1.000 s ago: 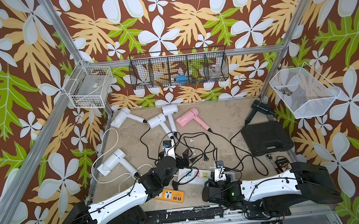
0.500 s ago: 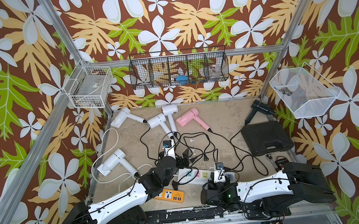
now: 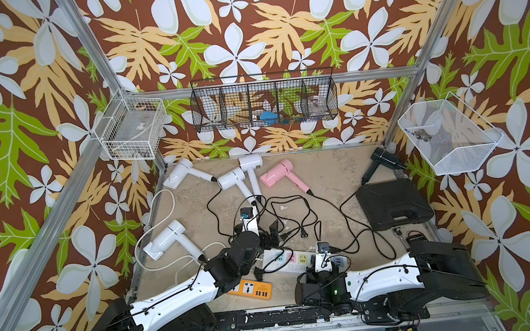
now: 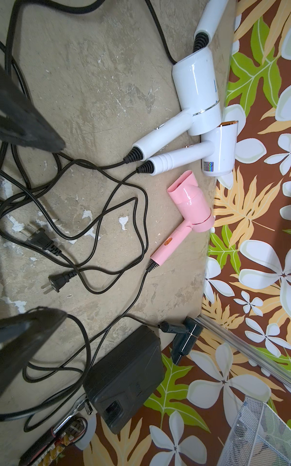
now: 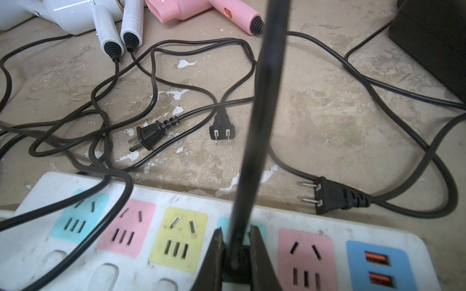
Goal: Charge the blow dryers
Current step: Insert the plug into the socket.
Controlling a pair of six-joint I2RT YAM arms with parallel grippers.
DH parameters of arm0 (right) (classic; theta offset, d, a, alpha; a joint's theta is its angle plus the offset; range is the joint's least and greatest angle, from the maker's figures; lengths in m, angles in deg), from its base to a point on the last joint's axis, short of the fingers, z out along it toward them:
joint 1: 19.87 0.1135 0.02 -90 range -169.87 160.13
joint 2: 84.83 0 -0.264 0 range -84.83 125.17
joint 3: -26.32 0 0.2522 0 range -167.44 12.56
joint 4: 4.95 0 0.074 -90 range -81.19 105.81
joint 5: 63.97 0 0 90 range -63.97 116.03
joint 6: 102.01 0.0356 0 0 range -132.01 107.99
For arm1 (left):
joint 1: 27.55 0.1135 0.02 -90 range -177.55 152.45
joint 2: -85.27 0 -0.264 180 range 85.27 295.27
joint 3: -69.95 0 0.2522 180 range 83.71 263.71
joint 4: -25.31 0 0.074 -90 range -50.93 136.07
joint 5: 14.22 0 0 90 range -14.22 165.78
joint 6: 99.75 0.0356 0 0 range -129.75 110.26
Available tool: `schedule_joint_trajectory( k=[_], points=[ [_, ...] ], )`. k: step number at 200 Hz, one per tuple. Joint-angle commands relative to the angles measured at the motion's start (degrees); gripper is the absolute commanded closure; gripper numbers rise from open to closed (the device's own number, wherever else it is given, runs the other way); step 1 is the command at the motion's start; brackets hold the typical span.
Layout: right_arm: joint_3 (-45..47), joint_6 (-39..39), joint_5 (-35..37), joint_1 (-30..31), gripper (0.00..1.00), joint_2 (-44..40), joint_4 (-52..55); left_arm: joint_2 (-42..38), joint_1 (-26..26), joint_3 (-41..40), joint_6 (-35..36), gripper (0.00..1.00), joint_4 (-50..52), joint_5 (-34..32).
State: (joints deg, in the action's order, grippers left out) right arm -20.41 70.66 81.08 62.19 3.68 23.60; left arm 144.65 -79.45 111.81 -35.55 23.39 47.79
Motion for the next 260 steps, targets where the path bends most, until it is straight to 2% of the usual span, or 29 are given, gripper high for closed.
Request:
schedule_joint_trajectory(
  k=[1, 21, 61, 129, 177, 189, 199, 212, 260],
  points=[
    [2.3, 1.3, -18.1, -0.7, 1.00, 1.8, 1.4, -0.3, 0.1, -0.1, -0.1, 0.03, -0.2, -0.2],
    [3.0, -0.6, -18.4, -2.4, 1.00, 1.0, 0.3, -0.3, 0.1, -0.1, -0.1, 0.03, -0.2, -0.3],
    [2.2, -9.8, -19.5, -7.4, 1.00, -0.9, -2.8, -0.3, 0.1, -0.1, -0.1, 0.02, -0.2, -0.4],
    [-4.1, -19.7, -21.2, -8.6, 1.00, 4.2, -7.3, -0.7, 0.1, -0.2, 0.0, 0.02, -0.2, -0.8],
    [-6.4, -22.2, -21.8, -8.7, 1.00, 3.1, -5.5, -1.0, 0.1, -0.4, 0.0, 0.03, -0.5, -0.5],
    [-6.4, -22.7, -21.5, -8.7, 0.92, 1.6, -4.4, -1.1, 0.0, -0.6, 0.0, 0.02, -0.7, -0.3],
    [-6.4, -23.3, -21.1, -8.7, 0.81, 0.2, -3.4, -1.3, 0.1, -0.7, 0.0, 0.02, -0.9, 0.1],
    [-6.4, -24.0, -20.5, -8.6, 0.70, -1.6, -2.5, -1.6, 0.1, -0.8, 0.1, 0.03, -1.1, 0.6],
    [-8.1, -27.7, -18.9, -8.7, 0.46, -8.6, 0.4, -3.8, 0.1, -2.3, 0.7, 0.02, -3.7, 4.8]
  ],
)
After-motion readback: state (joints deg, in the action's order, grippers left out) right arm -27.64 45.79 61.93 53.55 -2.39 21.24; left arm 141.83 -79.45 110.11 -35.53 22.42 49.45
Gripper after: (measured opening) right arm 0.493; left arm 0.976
